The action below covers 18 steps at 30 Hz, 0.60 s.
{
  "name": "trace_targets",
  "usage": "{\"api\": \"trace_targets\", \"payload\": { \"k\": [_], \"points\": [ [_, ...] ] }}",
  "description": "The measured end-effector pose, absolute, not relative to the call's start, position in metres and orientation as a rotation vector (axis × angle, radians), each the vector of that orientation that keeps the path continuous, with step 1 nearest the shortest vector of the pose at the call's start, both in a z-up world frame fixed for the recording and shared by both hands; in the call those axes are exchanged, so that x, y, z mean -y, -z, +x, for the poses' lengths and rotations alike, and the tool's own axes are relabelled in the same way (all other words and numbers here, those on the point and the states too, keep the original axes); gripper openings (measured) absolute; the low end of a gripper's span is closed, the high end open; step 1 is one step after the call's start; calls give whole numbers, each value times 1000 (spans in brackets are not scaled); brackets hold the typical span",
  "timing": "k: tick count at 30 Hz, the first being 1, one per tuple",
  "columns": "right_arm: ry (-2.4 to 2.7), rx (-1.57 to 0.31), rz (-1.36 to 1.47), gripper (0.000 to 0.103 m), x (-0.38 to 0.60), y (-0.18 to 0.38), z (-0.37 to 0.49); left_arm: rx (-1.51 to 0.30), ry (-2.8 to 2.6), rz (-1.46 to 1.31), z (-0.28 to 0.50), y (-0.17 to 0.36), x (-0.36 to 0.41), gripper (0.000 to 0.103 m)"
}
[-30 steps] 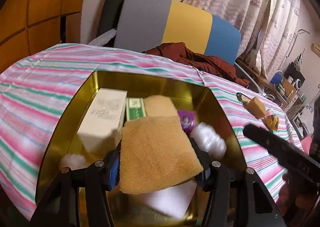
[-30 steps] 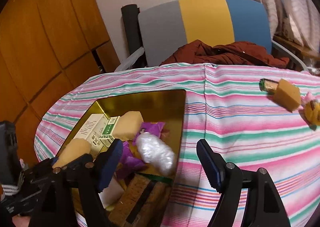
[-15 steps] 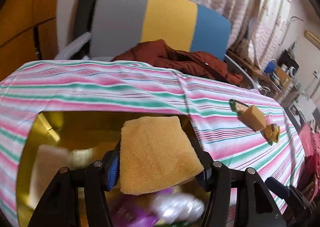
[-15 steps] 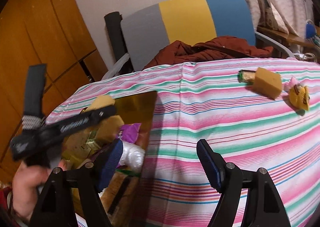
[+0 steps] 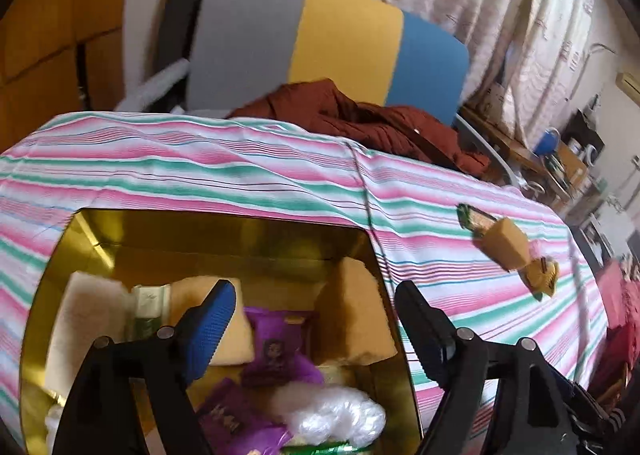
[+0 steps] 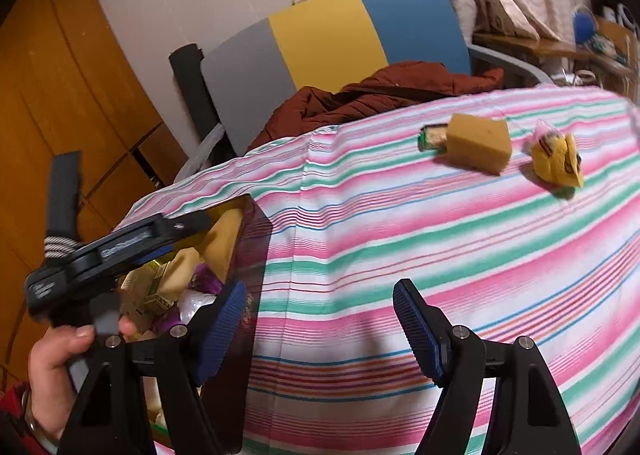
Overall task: Organize objects
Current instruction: 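Release the sponge into the gold tray with the left gripper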
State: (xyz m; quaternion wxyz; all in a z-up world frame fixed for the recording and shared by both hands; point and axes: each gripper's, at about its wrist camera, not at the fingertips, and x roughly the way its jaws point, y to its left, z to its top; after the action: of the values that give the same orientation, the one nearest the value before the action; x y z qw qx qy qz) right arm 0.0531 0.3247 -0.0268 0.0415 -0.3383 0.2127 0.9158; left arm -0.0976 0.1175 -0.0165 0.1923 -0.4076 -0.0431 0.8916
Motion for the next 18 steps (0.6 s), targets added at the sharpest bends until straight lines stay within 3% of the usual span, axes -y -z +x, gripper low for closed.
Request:
{"api": "trace_targets", "payload": {
  "k": [5, 18],
  "points": [
    [-2787, -665, -1032, 77, -332, 31, 56, 151, -2473, -1161, -78, 15, -122, 83],
    [-2648, -674, -1023, 77, -384, 44, 70, -61, -2275, -1079, -16, 9, -200, 82]
  ]
}}
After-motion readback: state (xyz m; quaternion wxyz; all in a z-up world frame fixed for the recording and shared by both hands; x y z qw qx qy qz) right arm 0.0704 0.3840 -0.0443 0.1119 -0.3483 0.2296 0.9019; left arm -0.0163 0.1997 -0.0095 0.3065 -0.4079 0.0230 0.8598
